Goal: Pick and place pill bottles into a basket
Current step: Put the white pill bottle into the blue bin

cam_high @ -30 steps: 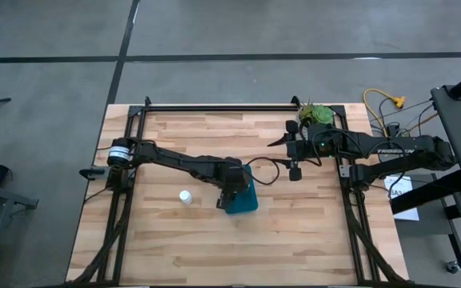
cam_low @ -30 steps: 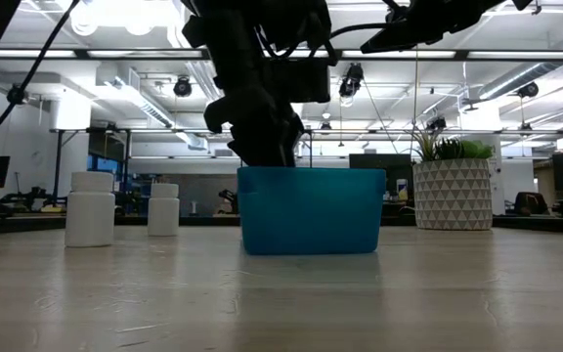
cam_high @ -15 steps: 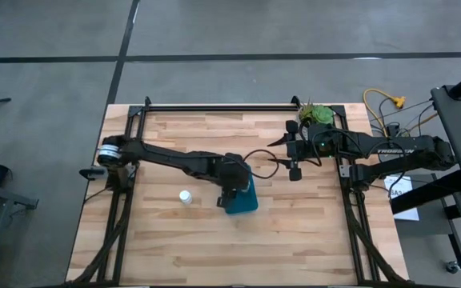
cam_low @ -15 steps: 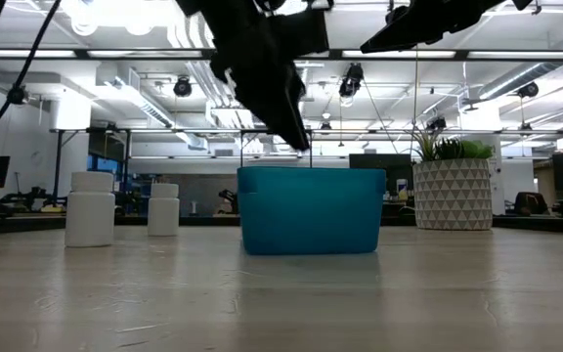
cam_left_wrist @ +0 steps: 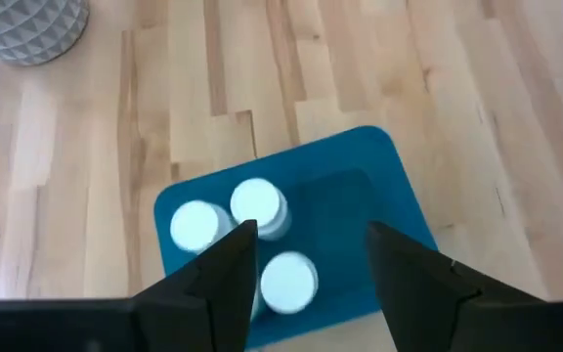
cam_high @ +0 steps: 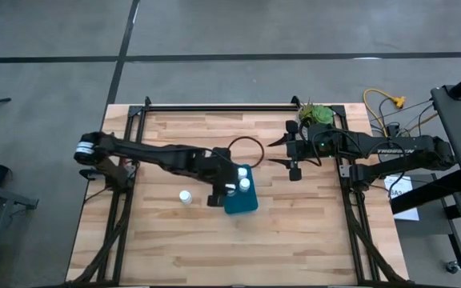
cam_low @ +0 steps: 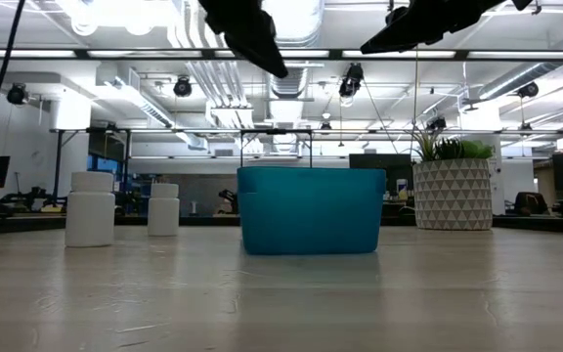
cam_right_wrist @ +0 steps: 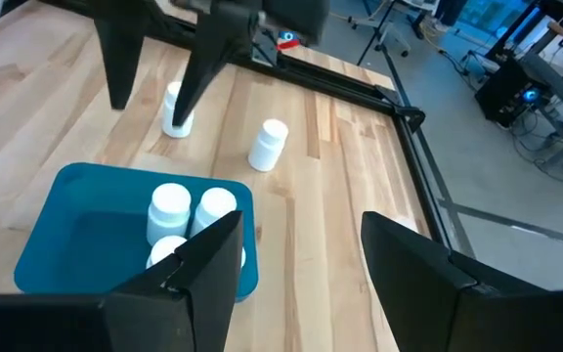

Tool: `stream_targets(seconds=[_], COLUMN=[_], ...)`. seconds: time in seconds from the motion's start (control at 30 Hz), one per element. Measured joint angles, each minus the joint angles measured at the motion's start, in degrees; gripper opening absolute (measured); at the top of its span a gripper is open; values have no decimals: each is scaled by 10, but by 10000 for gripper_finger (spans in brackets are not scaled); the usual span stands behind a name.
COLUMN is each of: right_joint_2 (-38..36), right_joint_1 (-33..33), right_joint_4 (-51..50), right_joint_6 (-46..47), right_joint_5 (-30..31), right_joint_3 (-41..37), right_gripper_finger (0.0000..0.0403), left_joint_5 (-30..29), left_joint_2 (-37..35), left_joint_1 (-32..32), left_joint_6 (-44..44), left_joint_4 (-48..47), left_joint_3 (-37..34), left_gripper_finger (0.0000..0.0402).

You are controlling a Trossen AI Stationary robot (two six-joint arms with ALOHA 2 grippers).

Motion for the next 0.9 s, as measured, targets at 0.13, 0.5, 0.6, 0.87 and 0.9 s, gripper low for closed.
stream_targets(seconds=[0.13,0.5,0.6,0.87,0.9], right_joint_2=[0,0,0,0,0], right_joint_1=[0,0,0,0,0], right_joint_4=[0,0,0,0,0], right_joint_6=[0,2,2,2,2], right_joint_5=[0,0,0,0,0], right_joint_3=[0,0,0,0,0], right_gripper_finger=[203,203,203,203,203], left_joint_5=[-26,-46,-38,-1,1], left_joint_2=[-21,-44,-41,-40,-40], left_joint_1=[-8,-36,-45,-64,-66], left_joint_6=[-42,-134,-135,-129,-129], left_joint_4=[-43,-226,-256,-298,-305], left_joint_3=[-1,-1,-2,-16,-20], left_gripper_finger=[173,173,174,176,179])
